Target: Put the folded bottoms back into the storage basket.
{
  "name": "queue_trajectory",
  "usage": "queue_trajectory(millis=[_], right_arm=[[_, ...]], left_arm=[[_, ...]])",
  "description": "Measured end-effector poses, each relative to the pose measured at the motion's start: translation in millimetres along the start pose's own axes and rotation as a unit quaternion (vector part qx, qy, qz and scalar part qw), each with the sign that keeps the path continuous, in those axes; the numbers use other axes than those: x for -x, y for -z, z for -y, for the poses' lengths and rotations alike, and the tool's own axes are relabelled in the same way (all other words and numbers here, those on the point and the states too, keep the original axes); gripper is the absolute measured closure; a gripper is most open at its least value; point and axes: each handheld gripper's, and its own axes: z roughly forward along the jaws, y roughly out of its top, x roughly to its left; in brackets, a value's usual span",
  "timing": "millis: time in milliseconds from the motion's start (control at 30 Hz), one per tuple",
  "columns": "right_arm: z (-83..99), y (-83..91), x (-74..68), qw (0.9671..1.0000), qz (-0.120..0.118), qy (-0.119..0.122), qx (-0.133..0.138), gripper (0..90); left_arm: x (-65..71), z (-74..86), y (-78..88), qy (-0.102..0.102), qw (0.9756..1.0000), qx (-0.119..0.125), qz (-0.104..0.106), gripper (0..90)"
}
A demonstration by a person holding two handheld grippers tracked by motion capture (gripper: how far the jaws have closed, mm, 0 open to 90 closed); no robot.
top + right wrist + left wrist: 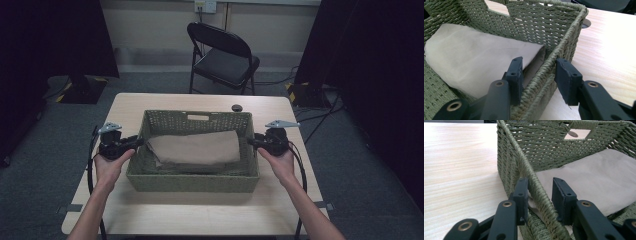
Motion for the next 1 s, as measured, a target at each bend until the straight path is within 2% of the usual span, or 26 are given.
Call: queue_trajectory(millis=[333,433,500,633,867,1000], right_arm=[[7.8,10.1,-1.1,1.0,-0.003,0.001,0.003,58.4],[8.7,11.9,-1.1,1.0,-0.004,0.008,0.003,57.9],[9.0,11.8,-0.8,0.9999,-0.003,0.014,0.005,57.8],[9.5,11.8,-0.6,0.9999,-0.005,0.01,0.006,57.7],[9.1,11.6,-0.3,0.9999,-0.005,0.012,0.008,56.7],[8.1,11.8,-1.2,0.9998,-0.01,0.015,0.005,51.0]], left_arm=[[8.0,5.4,6.0,-0.007,1.0,-0.004,0.005,66.1],[7.6,7.6,6.9,0.001,0.9999,0.002,0.012,65.8],[9.2,6.8,7.3,-0.004,1.0,-0.002,0.008,65.9],[8.3,7.6,7.2,0.001,0.9999,0.002,0.013,65.6],[7.5,5.8,6.0,-0.004,0.9999,-0.001,0.012,65.5],[5.7,5.7,6.3,-0.001,0.9998,-0.001,0.019,64.9]])
